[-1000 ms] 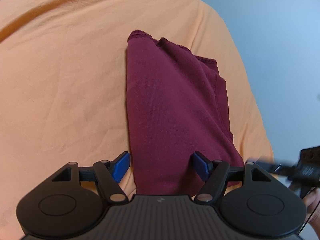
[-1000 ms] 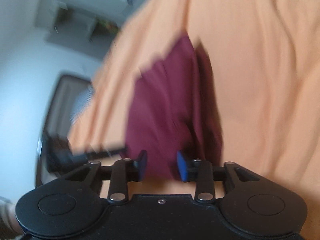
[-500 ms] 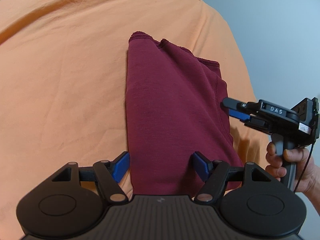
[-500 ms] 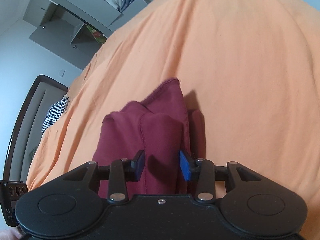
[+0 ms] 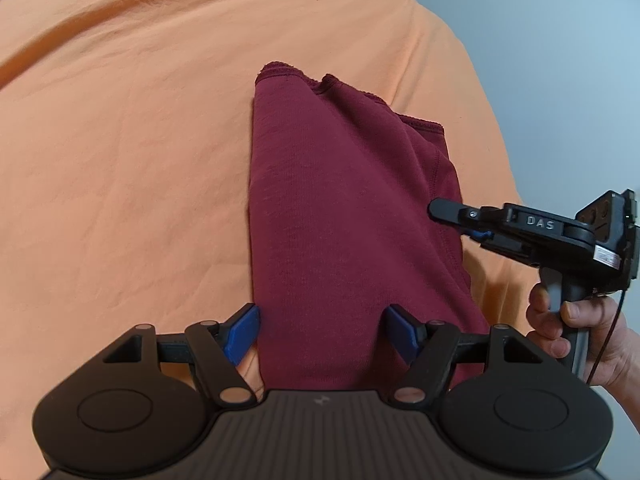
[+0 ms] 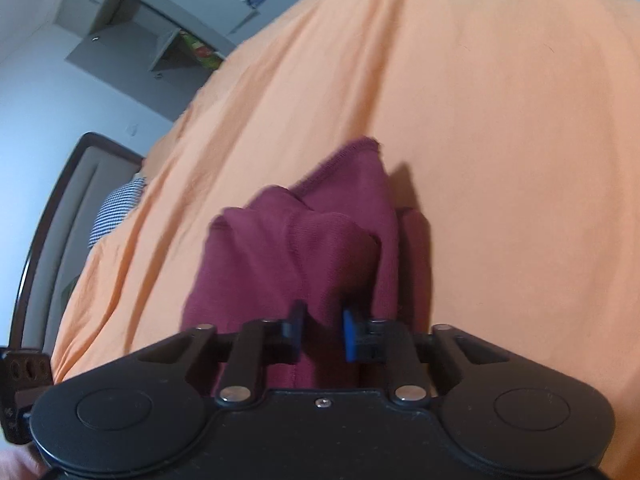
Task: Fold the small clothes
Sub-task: 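Straighten the folded bundle sides with both open tools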
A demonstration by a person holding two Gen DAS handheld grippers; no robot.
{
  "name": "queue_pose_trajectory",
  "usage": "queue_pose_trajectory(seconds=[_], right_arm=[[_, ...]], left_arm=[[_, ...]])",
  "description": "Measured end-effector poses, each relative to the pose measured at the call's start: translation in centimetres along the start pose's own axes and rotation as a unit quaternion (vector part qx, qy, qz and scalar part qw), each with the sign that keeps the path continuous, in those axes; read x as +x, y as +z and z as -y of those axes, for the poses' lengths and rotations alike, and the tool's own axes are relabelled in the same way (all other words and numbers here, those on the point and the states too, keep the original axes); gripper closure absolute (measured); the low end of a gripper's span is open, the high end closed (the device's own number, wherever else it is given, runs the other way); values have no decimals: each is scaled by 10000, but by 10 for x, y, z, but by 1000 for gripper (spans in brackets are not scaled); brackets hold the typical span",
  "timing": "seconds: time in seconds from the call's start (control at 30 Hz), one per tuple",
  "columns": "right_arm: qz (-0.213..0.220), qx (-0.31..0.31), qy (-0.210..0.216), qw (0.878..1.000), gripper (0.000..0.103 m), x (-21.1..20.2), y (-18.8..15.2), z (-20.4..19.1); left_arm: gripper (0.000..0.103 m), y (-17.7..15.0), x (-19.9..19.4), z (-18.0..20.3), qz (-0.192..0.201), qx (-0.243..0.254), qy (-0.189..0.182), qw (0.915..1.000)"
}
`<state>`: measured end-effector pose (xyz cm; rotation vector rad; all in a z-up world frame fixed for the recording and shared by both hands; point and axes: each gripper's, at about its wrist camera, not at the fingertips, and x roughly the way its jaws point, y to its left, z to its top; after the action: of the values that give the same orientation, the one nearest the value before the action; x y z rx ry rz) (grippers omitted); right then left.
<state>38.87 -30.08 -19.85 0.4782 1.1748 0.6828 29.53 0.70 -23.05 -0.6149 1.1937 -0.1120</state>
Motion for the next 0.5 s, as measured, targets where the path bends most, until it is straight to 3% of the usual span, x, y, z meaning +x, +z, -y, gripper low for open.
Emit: queue_pose_trajectory(seconds=[0.13, 0.2, 0.33, 0.5], right_arm=[[448, -20, 193, 9988, 92, -27, 15, 0], [352, -157, 98, 9992, 92, -26, 21, 1], [-138, -329, -398, 9986, 79, -3, 13, 8], [475, -259, -70, 9985, 68, -46, 2, -8]], left_arm=[[28, 3, -2, 6, 49, 55, -88, 9999], [26, 3, 1, 10, 33, 107, -54, 9999], [24, 4, 6, 14, -36, 118, 65, 9999], [24, 5, -2, 13, 4, 191, 64, 9998]])
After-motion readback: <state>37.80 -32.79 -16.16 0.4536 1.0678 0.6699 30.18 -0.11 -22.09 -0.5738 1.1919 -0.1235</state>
